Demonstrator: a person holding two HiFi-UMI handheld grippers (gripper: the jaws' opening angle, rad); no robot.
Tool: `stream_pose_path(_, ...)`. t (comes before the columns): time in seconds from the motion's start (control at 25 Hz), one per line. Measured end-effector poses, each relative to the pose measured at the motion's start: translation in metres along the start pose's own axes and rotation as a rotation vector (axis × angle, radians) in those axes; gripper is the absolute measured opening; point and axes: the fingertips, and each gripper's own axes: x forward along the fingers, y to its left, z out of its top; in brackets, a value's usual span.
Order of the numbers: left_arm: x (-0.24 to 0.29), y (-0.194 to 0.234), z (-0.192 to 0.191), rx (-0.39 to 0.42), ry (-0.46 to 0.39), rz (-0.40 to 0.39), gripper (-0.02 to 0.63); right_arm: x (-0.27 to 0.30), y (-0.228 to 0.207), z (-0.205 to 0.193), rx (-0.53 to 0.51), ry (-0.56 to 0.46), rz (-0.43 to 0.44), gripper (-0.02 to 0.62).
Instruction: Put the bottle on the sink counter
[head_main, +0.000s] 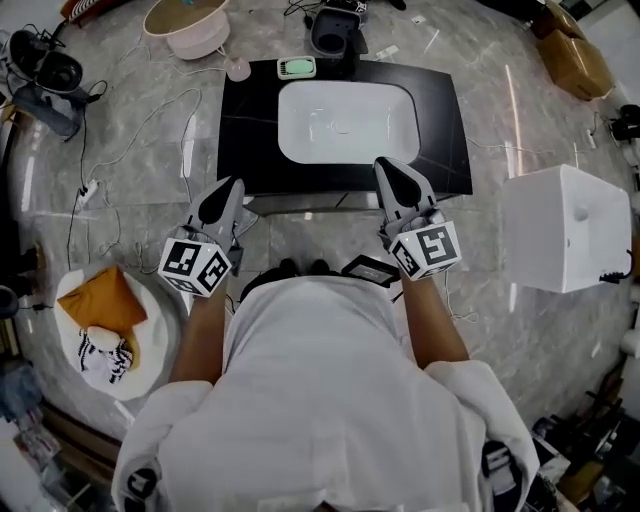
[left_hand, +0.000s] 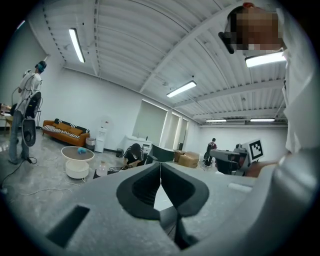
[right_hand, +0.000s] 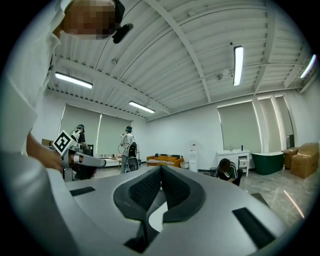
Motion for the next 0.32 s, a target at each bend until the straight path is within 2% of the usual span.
stream_pose_path(0.32,-0.004,-0.024,-0.026,-0.038,0.0,0.026,0.017,-0.025,-0.01,-0.032,0.036,0.026,0.032,0.015)
